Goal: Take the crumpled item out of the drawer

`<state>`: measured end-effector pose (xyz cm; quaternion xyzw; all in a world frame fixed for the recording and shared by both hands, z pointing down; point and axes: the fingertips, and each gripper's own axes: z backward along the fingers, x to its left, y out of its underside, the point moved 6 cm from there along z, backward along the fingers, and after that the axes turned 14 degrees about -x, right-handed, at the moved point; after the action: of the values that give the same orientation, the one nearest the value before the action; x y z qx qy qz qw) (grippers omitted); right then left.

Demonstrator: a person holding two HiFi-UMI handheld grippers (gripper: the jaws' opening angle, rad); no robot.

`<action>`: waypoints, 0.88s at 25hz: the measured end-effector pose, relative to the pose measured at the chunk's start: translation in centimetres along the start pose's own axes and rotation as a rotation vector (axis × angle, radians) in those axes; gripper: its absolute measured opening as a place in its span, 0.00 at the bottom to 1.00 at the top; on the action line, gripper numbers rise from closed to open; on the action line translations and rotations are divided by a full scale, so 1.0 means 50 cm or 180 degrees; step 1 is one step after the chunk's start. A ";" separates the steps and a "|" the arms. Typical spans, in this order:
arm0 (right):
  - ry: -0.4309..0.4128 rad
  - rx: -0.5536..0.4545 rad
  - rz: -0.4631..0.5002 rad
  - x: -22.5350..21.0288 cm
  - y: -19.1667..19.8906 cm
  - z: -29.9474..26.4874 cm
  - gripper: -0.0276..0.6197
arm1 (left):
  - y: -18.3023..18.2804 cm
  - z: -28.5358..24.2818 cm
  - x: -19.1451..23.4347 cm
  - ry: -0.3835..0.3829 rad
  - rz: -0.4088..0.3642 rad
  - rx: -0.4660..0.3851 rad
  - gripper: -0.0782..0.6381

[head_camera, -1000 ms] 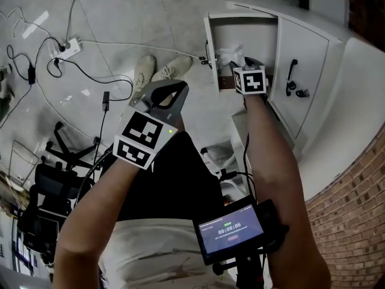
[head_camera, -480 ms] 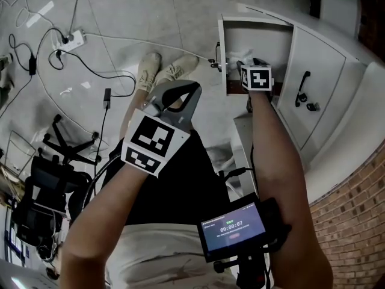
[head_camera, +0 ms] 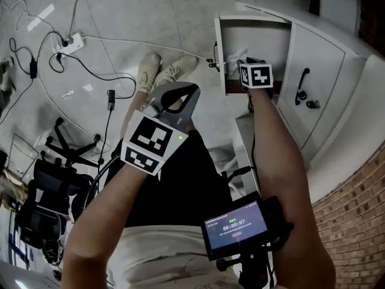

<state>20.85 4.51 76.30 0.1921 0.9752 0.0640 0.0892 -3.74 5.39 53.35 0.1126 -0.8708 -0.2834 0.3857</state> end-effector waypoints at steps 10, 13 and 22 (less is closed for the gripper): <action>0.0026 -0.0248 -0.0008 0.017 -0.013 0.052 0.08 | -0.008 0.009 -0.030 0.0173 -0.0190 0.0063 0.11; 0.0033 -0.0369 -0.0003 0.026 -0.027 0.069 0.07 | -0.013 0.013 -0.033 0.0203 -0.0265 0.0079 0.11; 0.0182 -0.0712 -0.0045 0.072 -0.045 0.151 0.06 | -0.018 0.063 -0.045 0.0372 -0.0503 0.0181 0.11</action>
<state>18.28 4.51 68.02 0.1721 0.9655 0.1772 0.0826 -4.57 6.84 49.76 0.2082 -0.8429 -0.2810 0.4089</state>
